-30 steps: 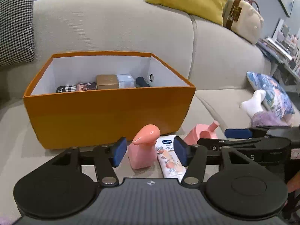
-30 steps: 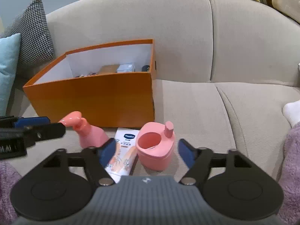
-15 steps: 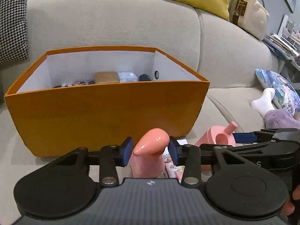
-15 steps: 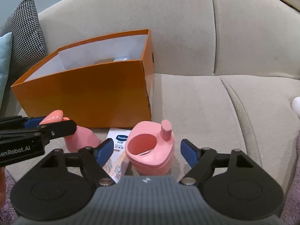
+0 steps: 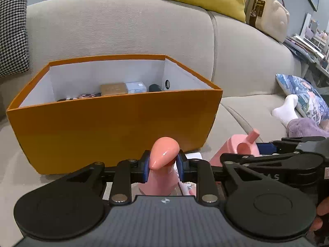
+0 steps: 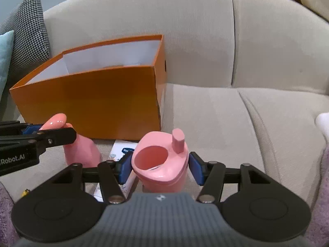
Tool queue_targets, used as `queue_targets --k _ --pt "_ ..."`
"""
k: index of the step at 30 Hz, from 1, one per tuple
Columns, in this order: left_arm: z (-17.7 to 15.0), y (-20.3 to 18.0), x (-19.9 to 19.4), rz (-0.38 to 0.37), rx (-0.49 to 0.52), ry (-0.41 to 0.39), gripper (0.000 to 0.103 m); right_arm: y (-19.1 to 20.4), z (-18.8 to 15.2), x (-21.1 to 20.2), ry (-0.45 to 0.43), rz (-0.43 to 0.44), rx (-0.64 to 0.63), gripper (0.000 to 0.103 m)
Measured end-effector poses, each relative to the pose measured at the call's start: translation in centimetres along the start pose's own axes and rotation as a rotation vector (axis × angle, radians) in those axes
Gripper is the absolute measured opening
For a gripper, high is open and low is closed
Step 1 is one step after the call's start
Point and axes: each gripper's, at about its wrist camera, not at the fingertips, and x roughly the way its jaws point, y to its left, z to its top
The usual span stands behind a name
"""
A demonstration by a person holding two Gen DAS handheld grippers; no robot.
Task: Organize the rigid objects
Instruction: 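Grasp the pink pump bottle with the left tool while the right tool grasps the pink cup, then lift and carry the pump bottle with the left tool while the right tool carries the cup into the box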
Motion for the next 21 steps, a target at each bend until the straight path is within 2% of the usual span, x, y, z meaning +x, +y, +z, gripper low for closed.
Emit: queue_targets --k 7,11,15,21 --pt "0.8 -0.1 -3.0 -0.029 -0.017 -0.046 0.029 0.4 0.9 -3.2 -0.038 0.033 -0.003 0.059" --pt "2.3 0.2 -5.5 -0.055 -0.024 -0.089 0.029 1.3 2.5 -5.3 -0.072 0.084 -0.023 0.059" --pt "4.7 0.6 -7.6 -0.085 -0.018 -0.124 0.029 2.4 5.2 -6.9 -0.097 0.147 -0.062 0.059" --pt "9.5 2.4 -8.8 -0.106 0.003 -0.171 0.029 3.5 10.1 -6.9 -0.100 0.252 -0.097 0.059"
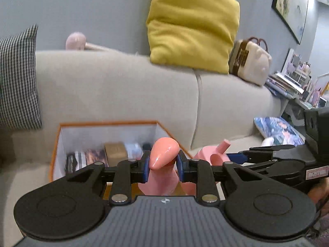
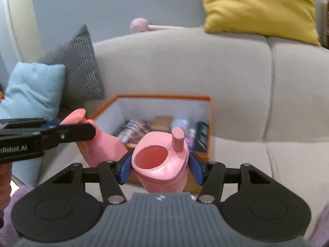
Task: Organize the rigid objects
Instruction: 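Lift and carry the pump bottle with the left tool while the right tool carries the cup into the box, then lower and release the pink cup from the right tool while the left tool lowers the pump bottle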
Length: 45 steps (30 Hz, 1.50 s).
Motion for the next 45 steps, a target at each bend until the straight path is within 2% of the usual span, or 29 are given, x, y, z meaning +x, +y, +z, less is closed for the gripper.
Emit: queue_targets --k 4,8,15,23,35,45 --pt "2.9 1.5 1.7 0.002 0.031 0.000 0.029 -0.5 3.2 2.4 0.019 0.035 -0.014 0.059" --pt "4.0 3.4 5.3 0.044 0.011 0.069 0.029 -1.2 5.0 6.1 0.088 0.043 -0.008 0.060" --pt "2.1 6.6 12.0 0.066 -0.090 0.192 0.029 -1.9 5.3 13.6 0.232 0.067 -0.033 0.059" --pt "1.0 9.7 16.8 0.088 -0.169 0.280 0.029 -2.5 5.5 19.2 0.336 0.079 -0.036 0.059" --pt "0.2 10.9 19.9 0.113 -0.205 0.384 0.029 -3.0 4.8 23.2 0.425 0.098 -0.058 0.061" --pt "0.8 11.0 18.5 0.164 -0.169 0.395 0.029 -2.1 5.0 23.3 0.400 0.101 -0.088 0.060"
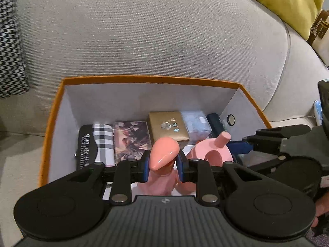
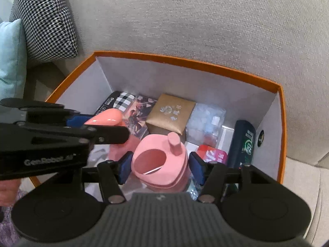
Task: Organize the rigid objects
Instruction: 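Lower and release the pink cup from the right tool while the left tool lowers the pump bottle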
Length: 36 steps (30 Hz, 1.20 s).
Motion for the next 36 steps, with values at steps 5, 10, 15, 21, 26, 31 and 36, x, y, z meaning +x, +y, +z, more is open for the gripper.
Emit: queue_targets --k 5,10,15,21,26,31,36 --pt "0.2 1.1 -0.4 0.002 -0.039 -0.008 0.029 0.0 0.4 0.5 0.003 -0.002 0.028 0.060" --pt "0.1 1.4 -0.4 -0.003 -0.057 -0.014 0.029 -0.3 0.1 0.1 -0.011 -0.022 0.039 0.065" --pt "-0.2 1.1 -0.2 0.001 -0.059 -0.012 0.029 -0.3 -0.3 -0.8 0.002 -0.002 0.020 0.068" --pt "-0.2 1.4 0.0 0.011 -0.070 -0.013 0.029 1.3 -0.7 0.1 0.102 -0.077 -0.127 0.042" --pt "-0.2 1.5 -0.1 0.004 -0.085 -0.016 0.029 1.2 -0.5 1.2 0.095 -0.108 -0.115 0.026" --pt "-0.2 1.2 0.1 -0.008 -0.084 -0.010 0.029 0.7 -0.8 1.3 0.107 -0.109 -0.080 0.026" --pt "-0.3 0.1 0.0 -0.058 -0.072 0.004 0.029 0.4 -1.3 -1.4 0.032 -0.159 -0.076 0.027"
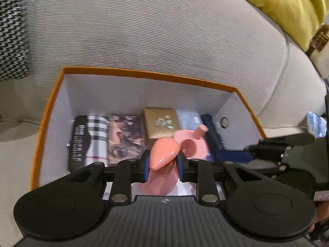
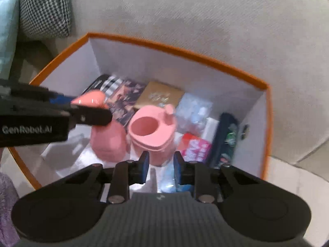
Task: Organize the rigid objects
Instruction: 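Lower and release the pink cup from the right tool while the left tool lowers the pump bottle, then release the pink pump bottle from the left tool beside the cup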
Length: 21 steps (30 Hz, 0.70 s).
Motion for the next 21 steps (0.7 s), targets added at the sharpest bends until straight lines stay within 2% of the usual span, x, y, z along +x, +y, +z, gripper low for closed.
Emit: queue_targets --k 4,9,13,21 --pt "-0.4 -1.2 0.1 -0.001 0.012 0.009 0.029 -0.7 -0.7 -1.3 -0.025 -0.009 0.018 0.029" --pt "-0.9 -2.1 0.5 0.001 -0.044 0.047 0.029 -0.4 -1.7 -1.9 -0.037 -0.027 0.011 0.033" --pt "-1.4 -2.7 0.9 -0.027 -0.061 0.055 0.029 -0.3 -2.4 -2.5 -0.043 -0.025 0.008 0.035" --pt "-1.8 -4.8 0.7 -0.064 0.084 0.040 0.030 -0.5 -3.6 -3.1 -0.053 -0.034 -0.012 0.038"
